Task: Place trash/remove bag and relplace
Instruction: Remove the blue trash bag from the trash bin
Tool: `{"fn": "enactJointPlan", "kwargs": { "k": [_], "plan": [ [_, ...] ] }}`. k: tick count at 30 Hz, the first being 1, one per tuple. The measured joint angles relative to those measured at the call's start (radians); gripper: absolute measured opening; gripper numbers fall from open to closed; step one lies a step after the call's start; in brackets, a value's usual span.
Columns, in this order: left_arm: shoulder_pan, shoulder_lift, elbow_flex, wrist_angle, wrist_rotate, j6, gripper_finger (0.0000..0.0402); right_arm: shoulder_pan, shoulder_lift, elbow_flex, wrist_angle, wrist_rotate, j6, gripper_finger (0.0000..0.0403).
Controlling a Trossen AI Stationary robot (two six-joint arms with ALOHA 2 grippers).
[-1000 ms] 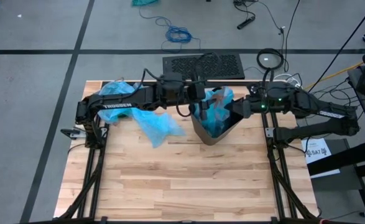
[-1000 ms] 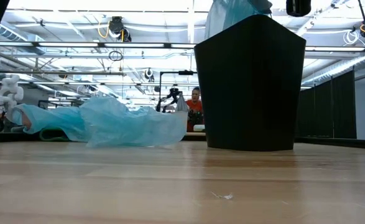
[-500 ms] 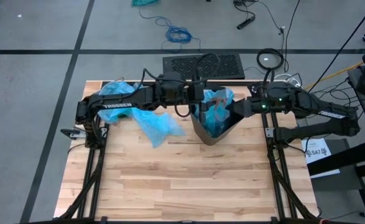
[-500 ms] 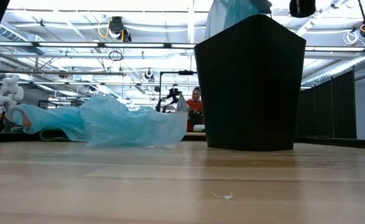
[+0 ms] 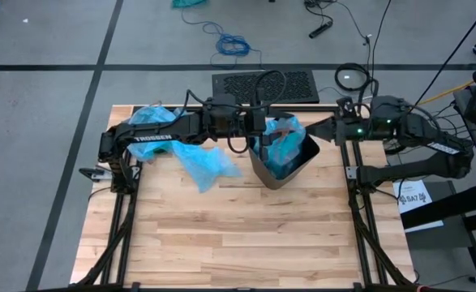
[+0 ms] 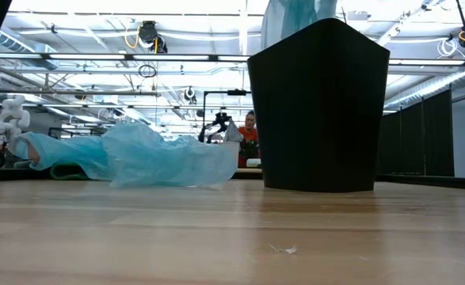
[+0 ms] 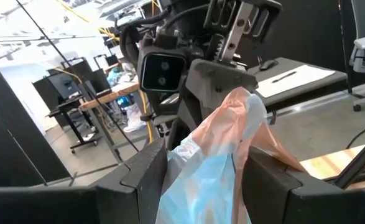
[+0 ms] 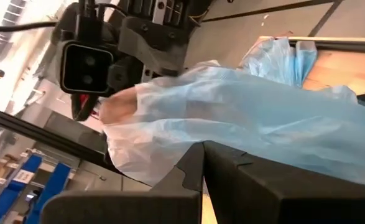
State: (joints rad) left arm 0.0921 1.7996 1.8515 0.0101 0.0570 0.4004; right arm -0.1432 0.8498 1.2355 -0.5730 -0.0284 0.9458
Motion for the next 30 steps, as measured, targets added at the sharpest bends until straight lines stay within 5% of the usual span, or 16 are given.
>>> {"fn": "enactJointPlan", "kwargs": {
  "k": [30],
  "plan": [
    [0.02, 0.0, 0.0, 0.012, -0.013, 0.0, 0.0185, 0.0, 0.067, 0.013, -0.121, -0.026, 0.023, 0.0]
  ]
}}
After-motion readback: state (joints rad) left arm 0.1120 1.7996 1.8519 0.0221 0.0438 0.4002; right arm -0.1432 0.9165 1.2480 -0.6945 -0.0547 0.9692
